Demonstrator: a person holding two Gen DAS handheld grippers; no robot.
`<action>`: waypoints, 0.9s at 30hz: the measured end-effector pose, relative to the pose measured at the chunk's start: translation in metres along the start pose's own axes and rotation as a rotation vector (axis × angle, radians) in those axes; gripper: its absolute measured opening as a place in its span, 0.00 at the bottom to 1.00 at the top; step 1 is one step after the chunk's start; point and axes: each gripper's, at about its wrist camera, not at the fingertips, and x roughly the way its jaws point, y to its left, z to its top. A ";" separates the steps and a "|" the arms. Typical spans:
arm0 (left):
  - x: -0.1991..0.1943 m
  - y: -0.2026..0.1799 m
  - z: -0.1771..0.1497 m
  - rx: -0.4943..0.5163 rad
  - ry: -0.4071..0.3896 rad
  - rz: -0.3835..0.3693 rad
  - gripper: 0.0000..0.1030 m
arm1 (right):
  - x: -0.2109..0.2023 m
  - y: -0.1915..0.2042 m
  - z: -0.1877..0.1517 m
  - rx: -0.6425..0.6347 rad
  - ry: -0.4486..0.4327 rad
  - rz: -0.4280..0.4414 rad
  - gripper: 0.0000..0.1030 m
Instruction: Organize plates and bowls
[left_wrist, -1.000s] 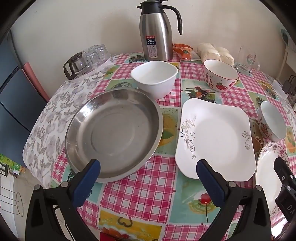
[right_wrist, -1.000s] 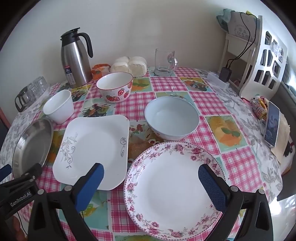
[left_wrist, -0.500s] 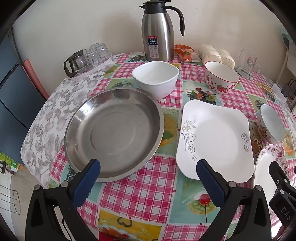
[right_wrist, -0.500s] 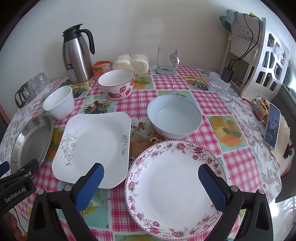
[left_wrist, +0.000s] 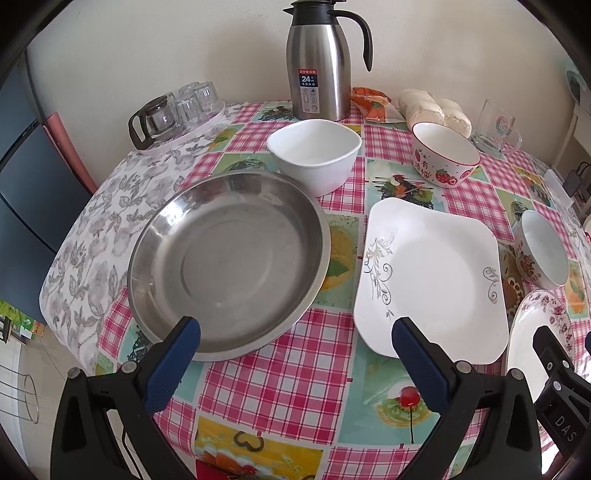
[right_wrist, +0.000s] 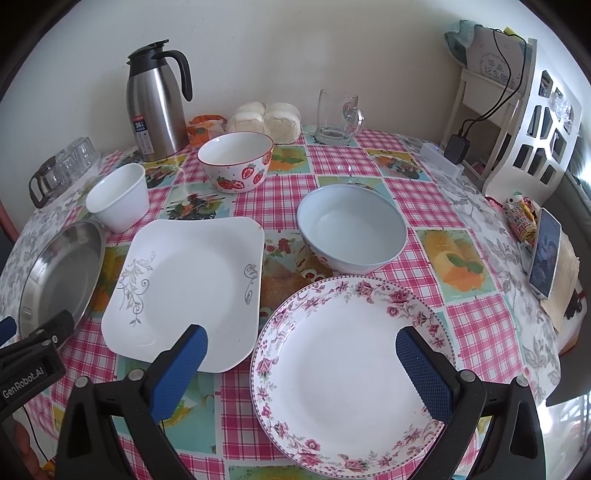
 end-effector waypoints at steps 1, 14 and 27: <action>0.000 0.000 0.000 0.000 0.000 0.000 1.00 | 0.000 0.000 0.000 0.000 0.000 0.000 1.00; 0.000 0.001 0.000 0.002 0.000 -0.001 1.00 | 0.001 0.002 0.000 -0.007 0.001 -0.006 1.00; 0.000 0.002 0.000 0.001 0.000 -0.003 1.00 | 0.002 0.002 -0.001 -0.012 0.001 -0.011 1.00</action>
